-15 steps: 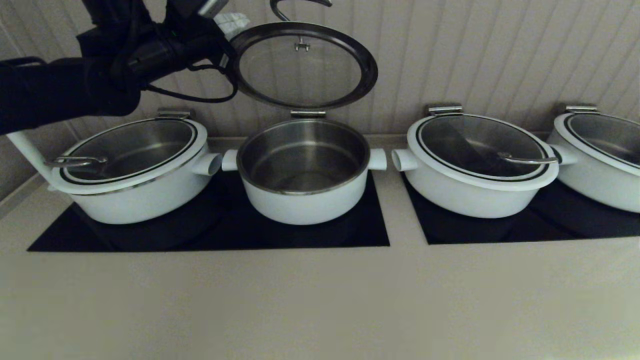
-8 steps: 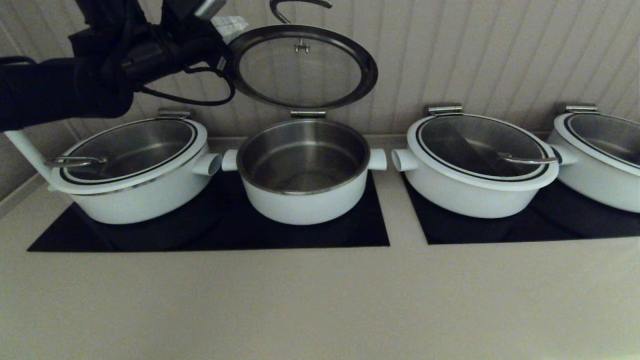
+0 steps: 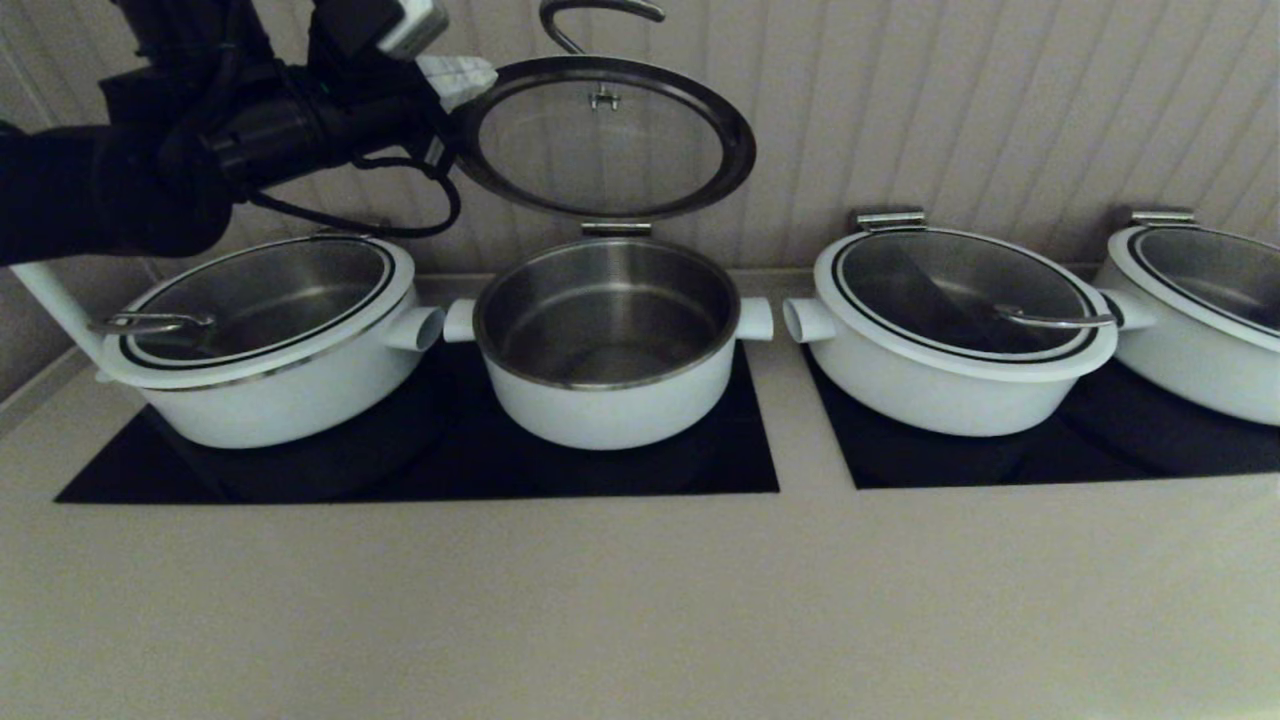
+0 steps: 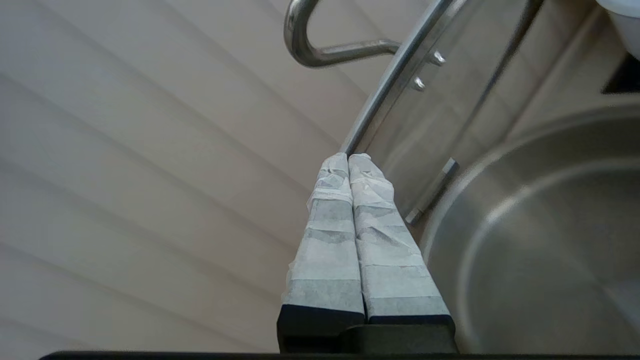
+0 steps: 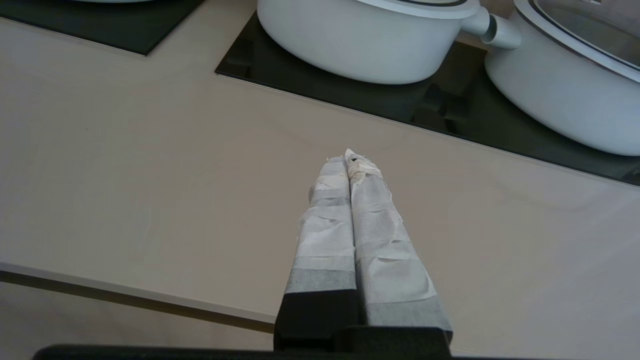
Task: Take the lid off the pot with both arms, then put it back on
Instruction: Close the pot lid
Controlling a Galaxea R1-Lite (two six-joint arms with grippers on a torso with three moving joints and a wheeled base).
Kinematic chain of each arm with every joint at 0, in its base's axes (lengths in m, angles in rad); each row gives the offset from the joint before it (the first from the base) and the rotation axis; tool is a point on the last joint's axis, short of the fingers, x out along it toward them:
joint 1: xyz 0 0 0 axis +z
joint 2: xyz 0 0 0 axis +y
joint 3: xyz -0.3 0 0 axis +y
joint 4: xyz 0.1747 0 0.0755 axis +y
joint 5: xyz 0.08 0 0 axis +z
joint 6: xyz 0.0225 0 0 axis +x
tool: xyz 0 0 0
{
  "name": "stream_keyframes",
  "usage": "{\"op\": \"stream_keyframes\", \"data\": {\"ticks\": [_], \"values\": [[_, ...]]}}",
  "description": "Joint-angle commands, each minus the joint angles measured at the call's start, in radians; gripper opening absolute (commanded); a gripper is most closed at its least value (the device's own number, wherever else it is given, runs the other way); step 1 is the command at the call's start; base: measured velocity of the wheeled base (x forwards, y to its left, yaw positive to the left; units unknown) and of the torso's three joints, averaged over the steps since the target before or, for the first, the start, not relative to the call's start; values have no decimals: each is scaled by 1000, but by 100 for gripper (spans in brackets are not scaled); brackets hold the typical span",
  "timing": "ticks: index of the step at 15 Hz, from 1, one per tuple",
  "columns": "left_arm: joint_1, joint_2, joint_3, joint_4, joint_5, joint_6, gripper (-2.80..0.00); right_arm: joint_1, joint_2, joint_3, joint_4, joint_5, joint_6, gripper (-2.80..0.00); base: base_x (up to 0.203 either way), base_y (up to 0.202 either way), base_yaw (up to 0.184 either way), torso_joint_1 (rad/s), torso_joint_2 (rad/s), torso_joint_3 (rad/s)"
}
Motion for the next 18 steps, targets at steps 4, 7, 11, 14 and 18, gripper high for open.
{"op": "stream_keyframes", "data": {"ticks": [4,7,11,14,18], "values": [[-17,-98,172,-49,-2,5,-280,0,1,0,-1,2,-3,-280,0,0,0,0,0,0],[-19,-107,167,-59,0,5,-280,0,1,0,-1,0,-2,-280,0,0,0,0,0,0],[-19,-36,-30,-54,6,5,-280,0,1,0,-1,0,-2,-280,0,0,0,0,0,0],[-19,66,-202,-42,9,5,-280,0,1,0,-1,0,-3,-280,0,0,0,0,0,0],[-19,140,-245,-34,9,6,-280,0,1,0,-1,1,-2,-280,0,0,0,0,0,0]]}}
